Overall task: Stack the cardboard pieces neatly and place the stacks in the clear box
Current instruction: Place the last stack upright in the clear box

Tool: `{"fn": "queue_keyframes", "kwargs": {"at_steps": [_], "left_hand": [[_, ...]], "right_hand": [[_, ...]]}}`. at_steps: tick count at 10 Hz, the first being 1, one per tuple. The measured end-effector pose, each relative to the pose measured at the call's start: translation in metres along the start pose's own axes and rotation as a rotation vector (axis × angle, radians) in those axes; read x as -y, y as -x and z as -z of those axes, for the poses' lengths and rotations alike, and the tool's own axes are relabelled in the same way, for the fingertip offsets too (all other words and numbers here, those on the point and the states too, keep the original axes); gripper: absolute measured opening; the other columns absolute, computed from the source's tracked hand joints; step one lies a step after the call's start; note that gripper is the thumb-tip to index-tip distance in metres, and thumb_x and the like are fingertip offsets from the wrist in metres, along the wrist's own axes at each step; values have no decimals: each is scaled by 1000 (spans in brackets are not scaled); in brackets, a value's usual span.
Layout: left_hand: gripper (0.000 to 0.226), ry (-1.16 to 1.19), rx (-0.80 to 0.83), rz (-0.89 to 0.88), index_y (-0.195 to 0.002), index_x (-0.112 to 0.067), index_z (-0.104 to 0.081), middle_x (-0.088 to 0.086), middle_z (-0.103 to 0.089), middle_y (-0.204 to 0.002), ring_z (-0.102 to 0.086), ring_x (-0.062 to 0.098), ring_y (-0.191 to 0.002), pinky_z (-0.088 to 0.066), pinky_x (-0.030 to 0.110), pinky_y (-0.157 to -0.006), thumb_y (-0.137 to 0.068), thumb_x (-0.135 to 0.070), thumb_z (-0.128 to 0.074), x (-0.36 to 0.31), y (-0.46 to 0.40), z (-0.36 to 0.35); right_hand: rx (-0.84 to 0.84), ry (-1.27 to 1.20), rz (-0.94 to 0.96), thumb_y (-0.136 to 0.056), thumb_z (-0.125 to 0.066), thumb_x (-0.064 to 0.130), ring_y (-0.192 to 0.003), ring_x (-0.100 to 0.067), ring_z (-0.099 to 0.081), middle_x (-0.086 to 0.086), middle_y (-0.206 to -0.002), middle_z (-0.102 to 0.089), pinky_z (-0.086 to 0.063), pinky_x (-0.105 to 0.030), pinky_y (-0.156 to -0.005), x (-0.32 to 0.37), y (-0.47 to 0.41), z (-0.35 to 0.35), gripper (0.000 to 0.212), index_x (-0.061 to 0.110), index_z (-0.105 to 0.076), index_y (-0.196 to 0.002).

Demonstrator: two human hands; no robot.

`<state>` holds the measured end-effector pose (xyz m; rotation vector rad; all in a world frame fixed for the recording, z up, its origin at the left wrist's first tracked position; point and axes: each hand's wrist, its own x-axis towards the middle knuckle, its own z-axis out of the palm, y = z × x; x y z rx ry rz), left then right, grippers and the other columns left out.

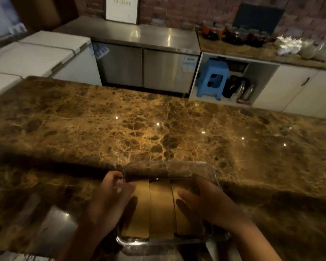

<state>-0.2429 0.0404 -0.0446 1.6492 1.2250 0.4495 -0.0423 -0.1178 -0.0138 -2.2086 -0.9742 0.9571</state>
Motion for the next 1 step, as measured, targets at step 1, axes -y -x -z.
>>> {"fn": "queue_keyframes", "kwargs": {"at_steps": [1], "left_hand": [[38,-184,-45,-71,-111,-40,-55,-8,-64,-113,-61,15,-103,-48,33,-84,-78,-53,-67,-17,-6,-4]], "right_hand": [[-129,8,156,-92,-62,48,-86,19,-57,30,-98,-55,-46,-2,-67,17,-6,18,36,71,-47,-116]]}}
